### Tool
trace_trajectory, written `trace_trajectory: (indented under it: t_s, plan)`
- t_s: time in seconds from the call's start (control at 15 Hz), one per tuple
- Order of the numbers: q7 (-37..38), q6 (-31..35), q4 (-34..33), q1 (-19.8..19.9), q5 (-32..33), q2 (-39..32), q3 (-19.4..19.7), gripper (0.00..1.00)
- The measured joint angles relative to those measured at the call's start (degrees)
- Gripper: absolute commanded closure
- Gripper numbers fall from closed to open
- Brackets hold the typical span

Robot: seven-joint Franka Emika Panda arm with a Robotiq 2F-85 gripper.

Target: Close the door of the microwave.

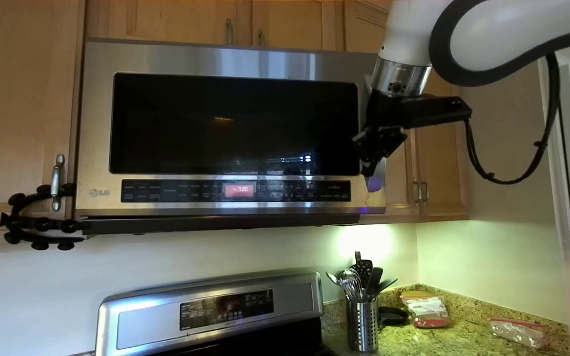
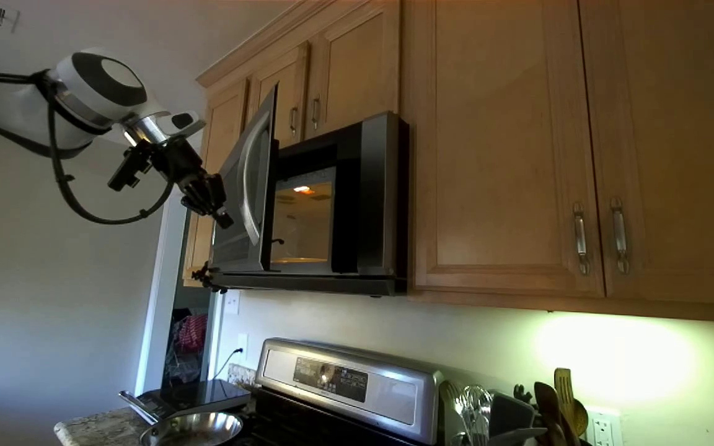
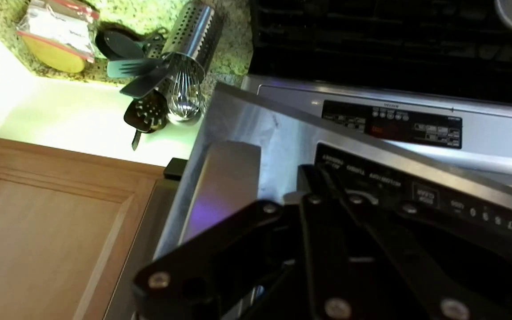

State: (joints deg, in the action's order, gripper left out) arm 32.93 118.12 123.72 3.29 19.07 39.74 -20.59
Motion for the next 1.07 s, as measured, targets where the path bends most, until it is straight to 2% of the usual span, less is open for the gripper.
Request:
trace_trajectory:
  t_s: [0.13, 0.6, 1.07]
  plan:
    - [0.0, 2.9, 0.0, 1.4, 0.8, -0.5, 0.7, 0.97]
    - [-0.2, 8.1, -1.0, 5.3, 3.3, -4.5, 1.6, 0.98]
    - [-1.4, 9.3, -8.9, 6.2, 6.8, -14.8, 3.4, 0.97]
